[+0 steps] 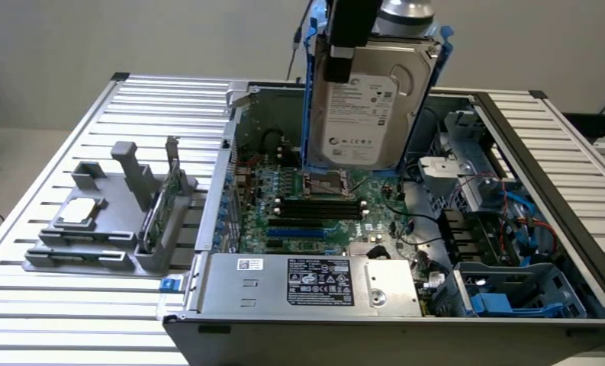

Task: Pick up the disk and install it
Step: 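Pick up the disk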

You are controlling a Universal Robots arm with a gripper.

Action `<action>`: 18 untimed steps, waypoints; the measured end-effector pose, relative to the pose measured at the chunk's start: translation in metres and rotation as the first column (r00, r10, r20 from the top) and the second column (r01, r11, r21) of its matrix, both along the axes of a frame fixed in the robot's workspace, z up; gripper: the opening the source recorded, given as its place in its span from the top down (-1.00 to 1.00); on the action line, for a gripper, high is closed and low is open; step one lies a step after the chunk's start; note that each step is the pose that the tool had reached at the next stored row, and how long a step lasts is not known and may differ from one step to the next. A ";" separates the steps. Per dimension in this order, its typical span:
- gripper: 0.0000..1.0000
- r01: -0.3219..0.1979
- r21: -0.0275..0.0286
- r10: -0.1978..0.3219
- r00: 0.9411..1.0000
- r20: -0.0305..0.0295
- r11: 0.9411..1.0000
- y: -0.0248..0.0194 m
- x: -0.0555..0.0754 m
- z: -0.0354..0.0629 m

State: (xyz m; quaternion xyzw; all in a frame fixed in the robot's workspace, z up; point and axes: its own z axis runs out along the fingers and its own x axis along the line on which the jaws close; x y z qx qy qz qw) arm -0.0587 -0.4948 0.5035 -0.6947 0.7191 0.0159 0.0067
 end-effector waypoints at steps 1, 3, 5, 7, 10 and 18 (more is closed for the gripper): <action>0.35 0.000 0.000 0.000 1.000 0.000 1.000 -0.0027 0.004 -0.0001; 0.35 0.000 0.000 0.000 1.000 0.000 1.000 -0.0075 0.011 -0.0001; 0.35 0.000 0.000 0.000 1.000 0.000 1.000 -0.0124 0.019 -0.0002; 0.35 0.000 0.000 0.000 1.000 0.000 1.000 -0.0175 0.026 -0.0003; 0.35 0.000 0.000 0.000 1.000 0.000 1.000 -0.0250 0.036 -0.0004; 0.35 0.000 0.000 0.000 1.000 0.000 1.000 -0.0465 0.063 -0.0013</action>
